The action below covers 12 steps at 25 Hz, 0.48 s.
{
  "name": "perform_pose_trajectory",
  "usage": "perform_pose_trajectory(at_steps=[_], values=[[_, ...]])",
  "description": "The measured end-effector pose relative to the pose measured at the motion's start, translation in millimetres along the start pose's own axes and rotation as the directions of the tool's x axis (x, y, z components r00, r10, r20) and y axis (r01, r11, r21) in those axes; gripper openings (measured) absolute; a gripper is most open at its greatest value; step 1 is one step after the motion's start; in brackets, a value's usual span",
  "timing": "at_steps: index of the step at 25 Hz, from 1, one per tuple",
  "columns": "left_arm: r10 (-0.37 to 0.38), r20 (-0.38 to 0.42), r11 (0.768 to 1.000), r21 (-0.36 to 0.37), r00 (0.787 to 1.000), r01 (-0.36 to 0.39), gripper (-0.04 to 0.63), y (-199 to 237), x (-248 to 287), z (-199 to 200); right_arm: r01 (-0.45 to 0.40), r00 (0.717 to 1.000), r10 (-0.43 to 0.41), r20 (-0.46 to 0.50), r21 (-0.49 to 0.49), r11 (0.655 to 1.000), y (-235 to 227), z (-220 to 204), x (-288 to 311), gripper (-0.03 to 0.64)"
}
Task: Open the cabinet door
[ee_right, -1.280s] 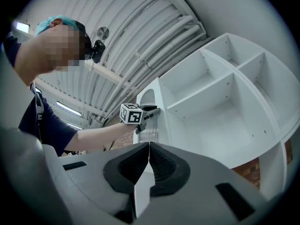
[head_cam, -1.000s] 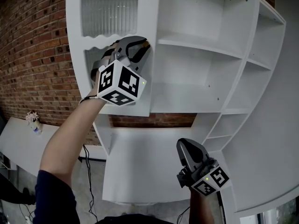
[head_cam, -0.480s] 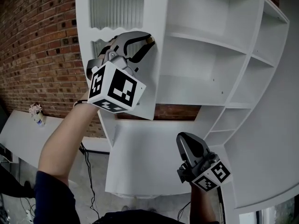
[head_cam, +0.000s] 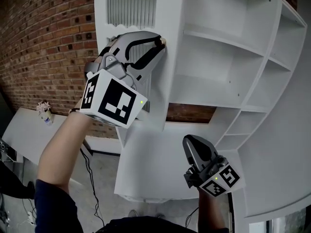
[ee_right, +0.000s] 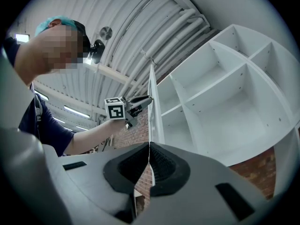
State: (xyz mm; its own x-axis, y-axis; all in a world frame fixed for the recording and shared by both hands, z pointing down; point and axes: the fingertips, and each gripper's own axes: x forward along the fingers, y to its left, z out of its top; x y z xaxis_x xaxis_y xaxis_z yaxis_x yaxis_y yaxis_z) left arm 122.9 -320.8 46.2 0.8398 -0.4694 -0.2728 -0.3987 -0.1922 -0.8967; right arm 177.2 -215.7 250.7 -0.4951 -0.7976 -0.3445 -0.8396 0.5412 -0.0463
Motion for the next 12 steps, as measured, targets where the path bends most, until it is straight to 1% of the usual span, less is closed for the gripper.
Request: perform_pose_trajectory(at_steps=[3,7,12], values=[[-0.003,0.01,1.0,0.026,1.0,0.003,0.077,2.9,-13.3,3.6,-0.015,1.0,0.015,0.0,0.001,1.0,6.5,-0.4,3.9,0.026],[-0.006,0.009,0.999,0.04,1.0,0.006,0.077,6.1,-27.6,8.1,-0.034,0.999,0.034,-0.003,0.006,0.999,10.1,-0.3,7.6,0.026],[-0.019,-0.012,0.996,0.086,1.0,0.019,0.078,8.0,-35.7,16.8,-0.072,0.997,0.072,-0.007,0.012,0.997,4.8,3.1,9.3,0.026]])
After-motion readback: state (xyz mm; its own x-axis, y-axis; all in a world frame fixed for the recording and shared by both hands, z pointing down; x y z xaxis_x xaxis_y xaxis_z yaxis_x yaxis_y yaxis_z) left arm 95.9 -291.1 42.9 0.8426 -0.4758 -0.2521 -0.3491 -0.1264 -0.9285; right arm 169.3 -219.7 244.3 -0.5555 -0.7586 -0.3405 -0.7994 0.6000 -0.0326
